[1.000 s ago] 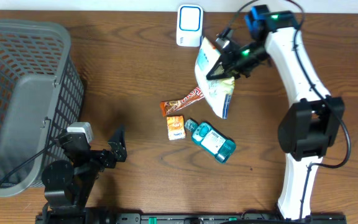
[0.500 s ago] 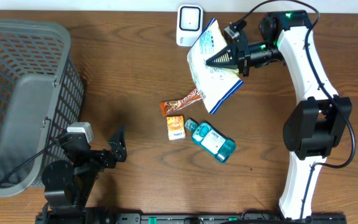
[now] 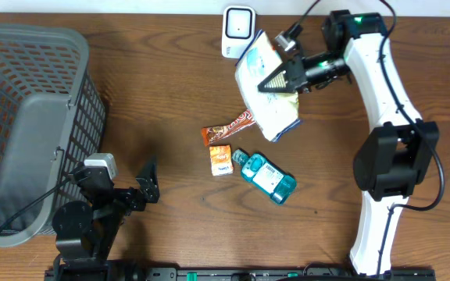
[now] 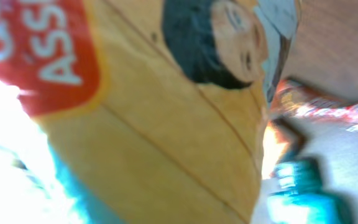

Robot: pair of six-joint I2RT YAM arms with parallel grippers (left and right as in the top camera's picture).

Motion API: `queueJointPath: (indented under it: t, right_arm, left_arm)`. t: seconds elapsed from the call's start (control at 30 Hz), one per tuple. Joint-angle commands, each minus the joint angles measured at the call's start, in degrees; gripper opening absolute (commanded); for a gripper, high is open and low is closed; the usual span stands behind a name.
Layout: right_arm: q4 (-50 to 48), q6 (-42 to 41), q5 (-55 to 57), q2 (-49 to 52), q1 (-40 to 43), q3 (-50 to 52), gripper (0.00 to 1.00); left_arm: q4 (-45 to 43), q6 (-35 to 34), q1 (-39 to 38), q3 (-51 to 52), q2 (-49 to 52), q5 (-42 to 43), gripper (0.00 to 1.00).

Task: Scan the item barcode
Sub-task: 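Grasp the chip bag and hold it in front of the scanner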

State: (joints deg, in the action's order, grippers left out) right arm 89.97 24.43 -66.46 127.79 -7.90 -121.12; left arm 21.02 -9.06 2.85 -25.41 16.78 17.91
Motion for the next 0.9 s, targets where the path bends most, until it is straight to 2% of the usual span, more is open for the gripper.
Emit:
queueJointPath:
  t: [0.0, 0.07, 0.27, 0.37, 0.47, 0.57, 0.87]
  right_arm:
    - [-0.8, 19.9, 8.5, -1.1, -4.2, -0.7, 0.01]
    - [-2.5, 25.9, 13.5, -1.1, -6.3, -0.7, 0.01]
    - [-15.6, 25.0, 17.4, -1.1, -10.8, -0.7, 0.01]
    - [-26.7, 21.2, 24.5, -1.1, -11.8, -0.7, 0.01]
    - [-40.7, 13.9, 39.7, -0.7, -12.9, -0.7, 0.01]
    - [-50.3, 13.1, 49.2, 0.1, -13.9, -0.7, 0.01]
    - [-69.6, 13.1, 52.5, 6.1, -13.9, -0.7, 0.01]
  left_arm:
    - [0.0, -0.3, -0.1, 0.1, 0.0, 0.5, 0.99]
    - [0.0, -0.3, -0.1, 0.1, 0.0, 0.5, 0.99]
    - [0.0, -0.3, -0.1, 0.1, 0.0, 0.5, 0.99]
    - [0.0, -0.3, -0.1, 0.1, 0.0, 0.5, 0.99]
    - [0.0, -0.3, -0.1, 0.1, 0.0, 0.5, 0.99]
    - [0.0, -0.3, -0.1, 0.1, 0.0, 0.5, 0.99]
    - [0.0, -0.3, -0.1, 0.1, 0.0, 0.5, 0.99]
